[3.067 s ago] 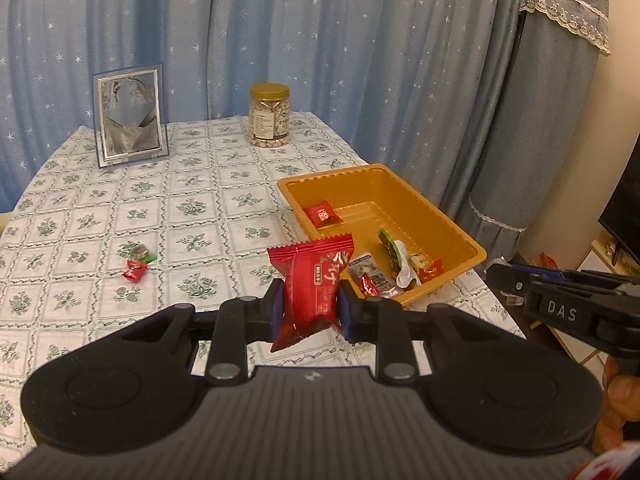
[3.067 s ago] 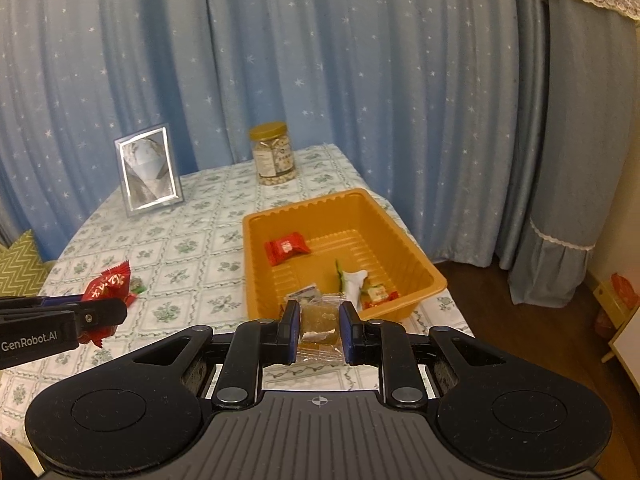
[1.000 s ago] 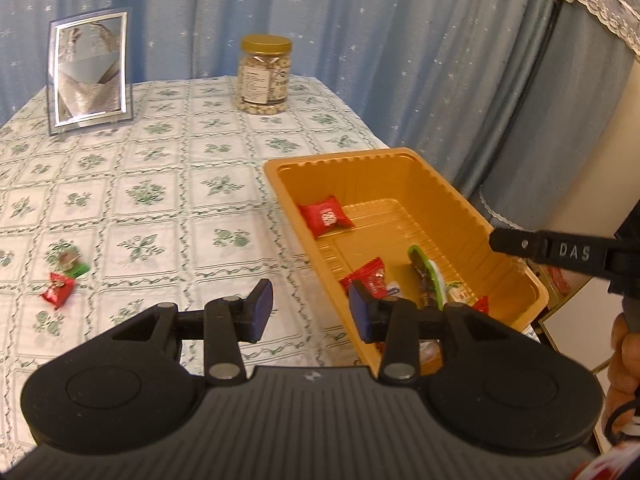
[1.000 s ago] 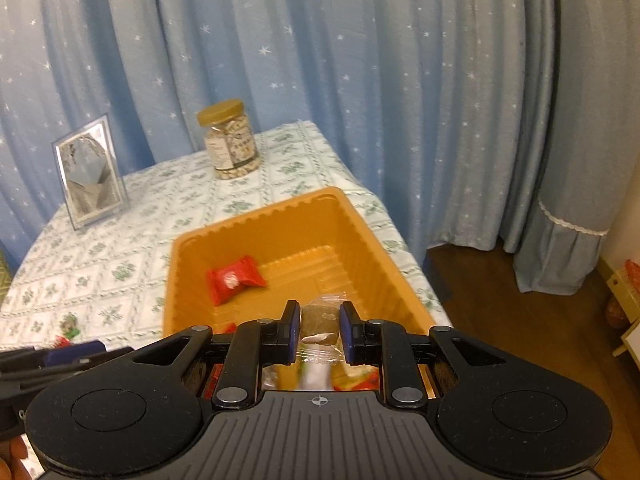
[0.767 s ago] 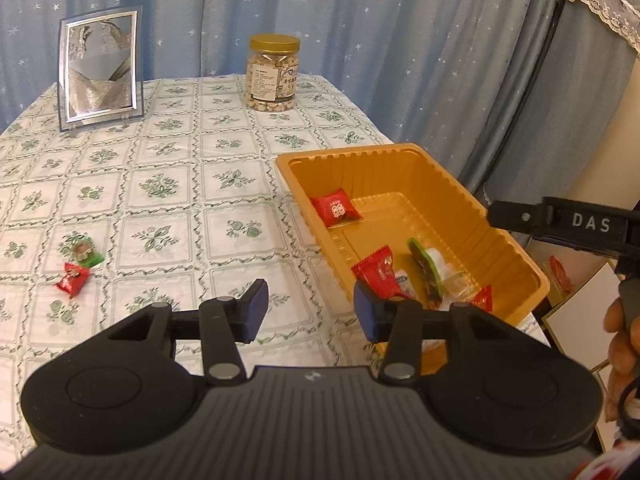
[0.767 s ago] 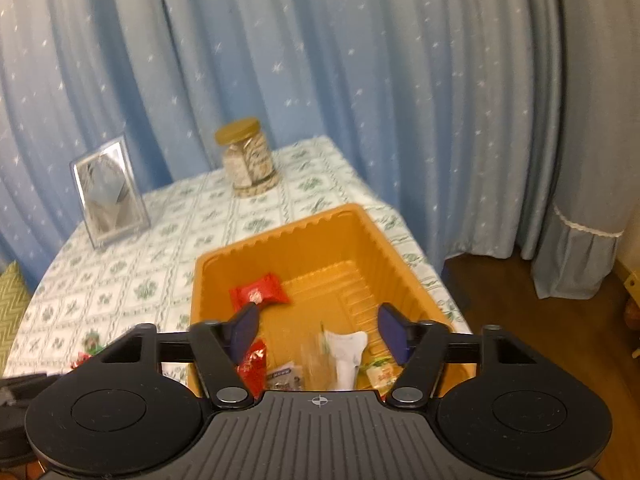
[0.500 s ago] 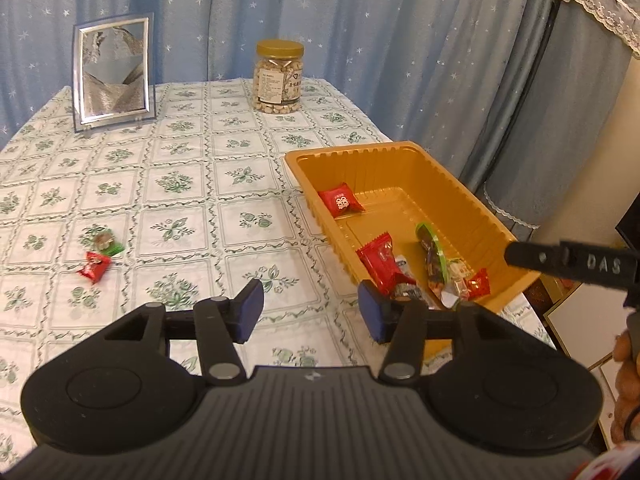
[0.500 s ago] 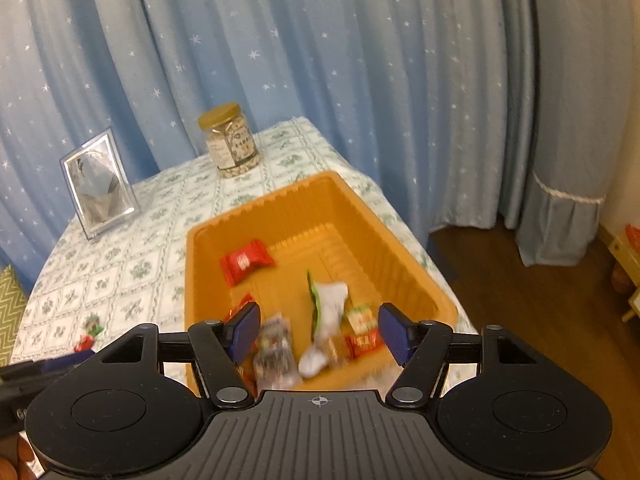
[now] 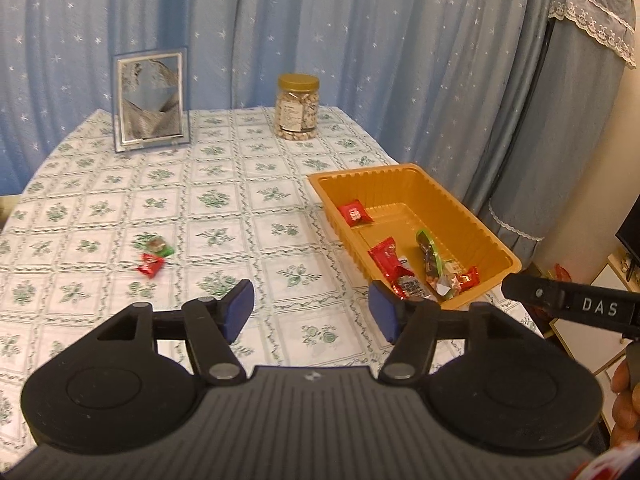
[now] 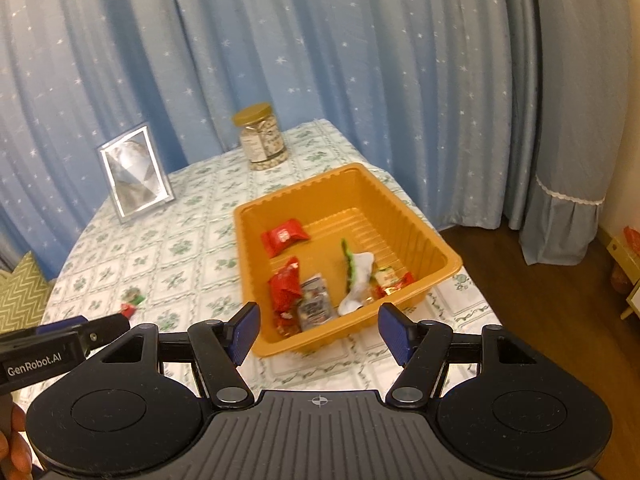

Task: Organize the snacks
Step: 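Withdraw both open tools from the tray toward the last small candies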

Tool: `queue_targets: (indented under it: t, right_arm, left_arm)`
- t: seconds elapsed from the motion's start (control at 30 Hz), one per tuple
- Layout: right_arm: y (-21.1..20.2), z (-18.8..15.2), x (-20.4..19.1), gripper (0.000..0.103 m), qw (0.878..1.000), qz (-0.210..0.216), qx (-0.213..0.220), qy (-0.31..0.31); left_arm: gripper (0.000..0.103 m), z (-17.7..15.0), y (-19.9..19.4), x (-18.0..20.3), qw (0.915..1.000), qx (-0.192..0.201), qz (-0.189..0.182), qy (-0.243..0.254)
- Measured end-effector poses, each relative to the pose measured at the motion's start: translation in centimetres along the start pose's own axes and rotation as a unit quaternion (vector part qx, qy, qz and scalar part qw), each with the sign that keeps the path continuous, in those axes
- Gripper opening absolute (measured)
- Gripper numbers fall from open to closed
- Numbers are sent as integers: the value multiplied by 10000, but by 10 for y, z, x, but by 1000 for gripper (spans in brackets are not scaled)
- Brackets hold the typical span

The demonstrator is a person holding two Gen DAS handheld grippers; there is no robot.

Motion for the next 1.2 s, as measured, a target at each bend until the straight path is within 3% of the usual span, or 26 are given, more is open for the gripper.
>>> queue_targets:
  t: [0.7,0.97,1.2]
  right_arm:
    - [18,-32,-74,65,9974,481,-220,-495]
    - [42,-44,-104,65,9939,713,-369,-755]
    - [71,-46,-123,65,9912,840,-447,-920]
  left_arm:
    - [68,-28,-36,-105,9962,54,788,-377]
    - [68,-28,-27,-149,9931,16,1039,-541]
    - [68,-20,-2,-165,9940,-31,1035,-352]
Point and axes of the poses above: each gripper's, at about its wrist camera, not at the fingertips, and y roughly the way its jaws point, x to its right, z to its top, the point moved 9 cm from there along y, roughly the way its jaws point, and after that the axes turned 9 degrees about z, right-handed, at the moved point
